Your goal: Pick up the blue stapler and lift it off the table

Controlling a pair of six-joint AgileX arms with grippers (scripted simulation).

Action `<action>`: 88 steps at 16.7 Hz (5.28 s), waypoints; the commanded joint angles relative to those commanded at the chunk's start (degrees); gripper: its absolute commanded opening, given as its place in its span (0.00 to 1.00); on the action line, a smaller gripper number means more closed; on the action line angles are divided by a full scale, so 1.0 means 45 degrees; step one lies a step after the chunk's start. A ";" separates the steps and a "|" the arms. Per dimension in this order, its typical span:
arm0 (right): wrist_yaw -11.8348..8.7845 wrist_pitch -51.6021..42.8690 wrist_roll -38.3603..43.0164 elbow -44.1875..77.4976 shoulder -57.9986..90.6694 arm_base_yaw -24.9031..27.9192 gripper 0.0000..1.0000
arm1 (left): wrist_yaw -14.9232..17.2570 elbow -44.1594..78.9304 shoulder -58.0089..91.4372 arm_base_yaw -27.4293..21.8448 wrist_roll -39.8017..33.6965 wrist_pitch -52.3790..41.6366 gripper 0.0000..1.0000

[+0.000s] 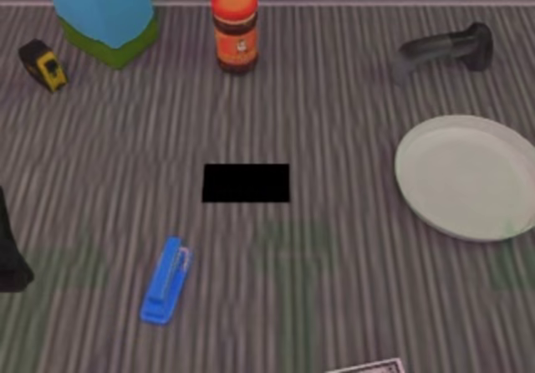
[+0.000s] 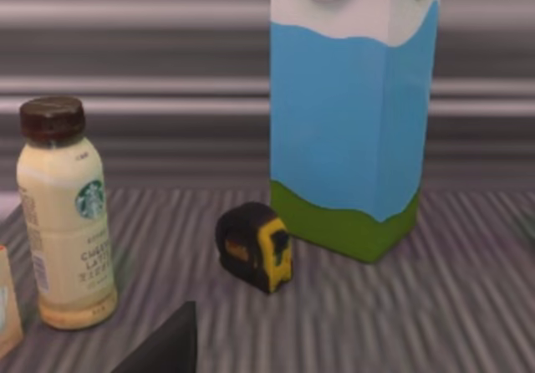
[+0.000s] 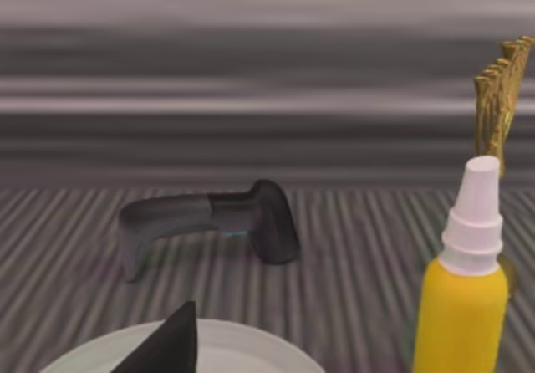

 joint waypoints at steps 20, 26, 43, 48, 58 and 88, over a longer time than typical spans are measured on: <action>0.0000 0.0000 0.0000 0.0000 0.0000 0.0000 1.00 | -0.0020 1.3151 1.7728 -0.4628 -0.2399 -1.0956 1.00; 0.0000 0.0000 0.0000 0.0000 0.0000 0.0000 1.00 | 0.0000 1.7092 2.2429 -0.5949 -0.3122 -1.3936 1.00; 0.0000 0.0000 0.0000 0.0000 0.0000 0.0000 1.00 | 0.0005 1.5606 2.4917 -0.6200 -0.3232 -1.0549 1.00; 0.0000 0.0000 0.0000 0.0000 0.0000 0.0000 1.00 | 0.0008 1.5078 2.5279 -0.6208 -0.3234 -0.9792 1.00; 0.0000 0.0000 0.0000 0.0000 0.0000 0.0000 1.00 | 0.0008 1.5078 2.5279 -0.6208 -0.3234 -0.9792 0.32; 0.0000 0.0000 0.0000 0.0000 0.0000 0.0000 1.00 | -0.0025 1.8211 2.3682 -0.6102 -0.3100 -1.4607 0.00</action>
